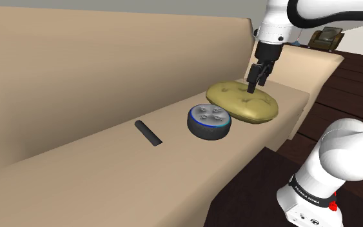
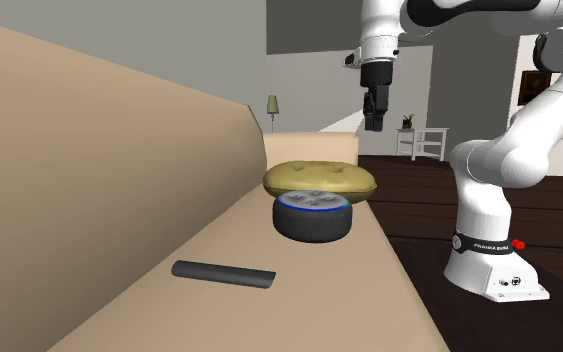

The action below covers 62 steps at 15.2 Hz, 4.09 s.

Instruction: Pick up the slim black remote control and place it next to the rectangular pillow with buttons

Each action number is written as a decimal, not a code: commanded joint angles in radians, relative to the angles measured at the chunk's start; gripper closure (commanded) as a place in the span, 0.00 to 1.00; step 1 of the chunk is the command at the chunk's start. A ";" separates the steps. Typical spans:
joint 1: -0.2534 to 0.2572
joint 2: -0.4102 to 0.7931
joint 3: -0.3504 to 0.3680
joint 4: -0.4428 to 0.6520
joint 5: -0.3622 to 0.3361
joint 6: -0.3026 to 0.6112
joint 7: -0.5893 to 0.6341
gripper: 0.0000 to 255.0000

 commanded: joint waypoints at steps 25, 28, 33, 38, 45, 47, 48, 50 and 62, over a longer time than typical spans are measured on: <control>0.049 0.789 0.286 0.285 0.035 0.532 0.430 0.00; 0.064 0.907 0.299 0.374 -0.005 0.561 0.491 0.00; 0.109 1.107 0.299 0.551 -0.076 0.581 0.582 0.00; 0.145 1.233 0.287 0.660 -0.115 0.598 0.627 0.00; 0.153 1.275 0.279 0.643 -0.132 0.655 0.637 0.00; 0.153 1.275 0.279 0.643 -0.132 0.655 0.637 0.00; 0.153 1.275 0.279 0.643 -0.132 0.655 0.637 0.00; 0.153 1.275 0.279 0.643 -0.132 0.655 0.637 0.00; 0.152 1.267 0.280 0.646 -0.129 0.645 0.636 1.00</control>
